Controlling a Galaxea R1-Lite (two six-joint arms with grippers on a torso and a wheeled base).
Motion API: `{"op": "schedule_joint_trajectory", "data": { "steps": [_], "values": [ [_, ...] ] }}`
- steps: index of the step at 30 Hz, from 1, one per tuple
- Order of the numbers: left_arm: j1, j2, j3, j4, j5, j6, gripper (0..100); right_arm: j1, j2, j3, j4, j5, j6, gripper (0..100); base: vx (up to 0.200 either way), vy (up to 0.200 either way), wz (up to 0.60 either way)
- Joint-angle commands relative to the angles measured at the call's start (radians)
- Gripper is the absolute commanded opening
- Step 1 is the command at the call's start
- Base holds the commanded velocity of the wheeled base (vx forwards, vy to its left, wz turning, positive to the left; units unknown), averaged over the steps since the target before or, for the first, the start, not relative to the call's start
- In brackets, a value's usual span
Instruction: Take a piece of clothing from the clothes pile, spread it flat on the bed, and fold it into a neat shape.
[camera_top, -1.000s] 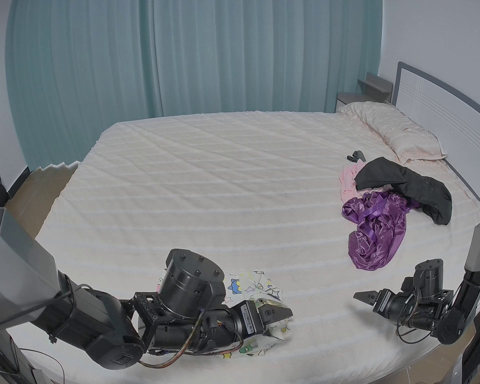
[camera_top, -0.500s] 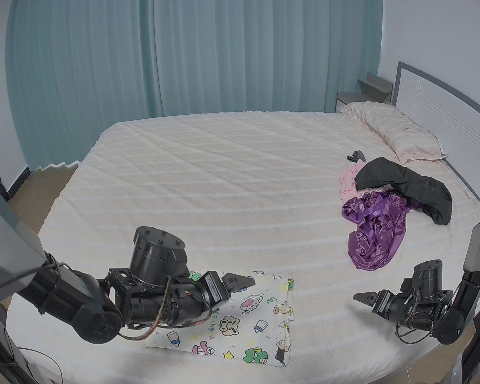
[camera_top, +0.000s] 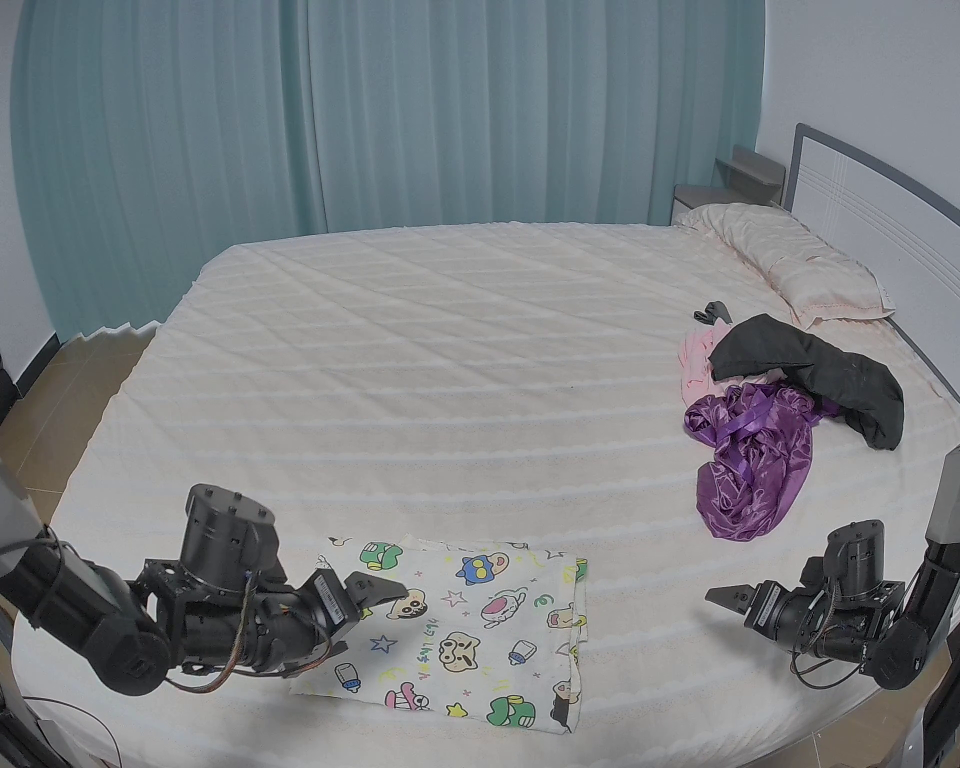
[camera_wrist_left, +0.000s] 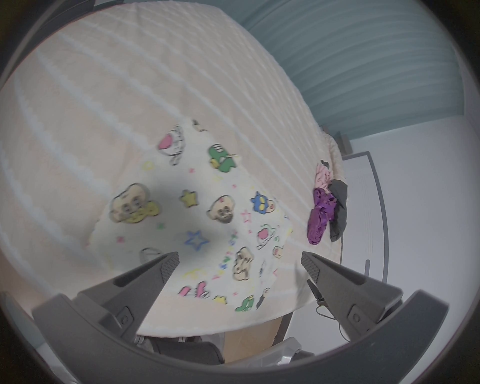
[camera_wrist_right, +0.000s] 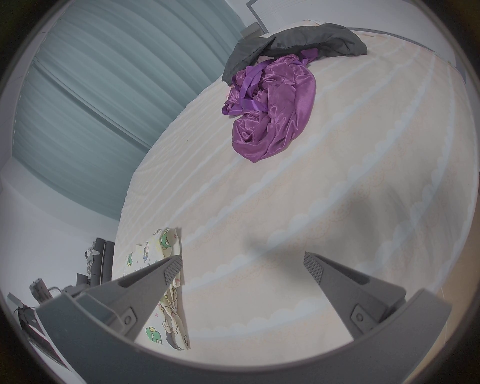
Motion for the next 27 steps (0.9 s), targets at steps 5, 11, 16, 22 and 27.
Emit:
{"op": "schedule_joint_trajectory", "data": {
  "steps": [5, 11, 16, 22, 27],
  "values": [
    [0.058, -0.176, 0.191, -0.005, -0.009, -0.134, 100, 0.019, -0.003, 0.007, 0.0, -0.002, 0.002, 100, 0.0, 0.0, 0.0],
    [0.058, -0.224, 0.257, -0.04, -0.013, -0.146, 100, 0.055, -0.003, 0.021, -0.002, -0.01, 0.0, 100, -0.033, 0.0, 0.0],
    [0.078, -0.196, 0.258, -0.051, -0.05, -0.178, 100, 0.074, -0.001, 0.026, -0.002, -0.012, 0.002, 100, -0.2, 0.0, 0.0],
    [0.145, -0.189, 0.263, -0.061, -0.148, -0.177, 100, 0.084, -0.001, 0.035, -0.019, -0.012, 0.003, 100, -0.1, 0.0, 0.0],
    [0.18, -0.17, 0.261, -0.074, -0.19, -0.168, 100, 0.121, 0.008, 0.046, -0.063, -0.009, 0.025, 100, 0.0, 0.0, 0.0]
  ]
}}
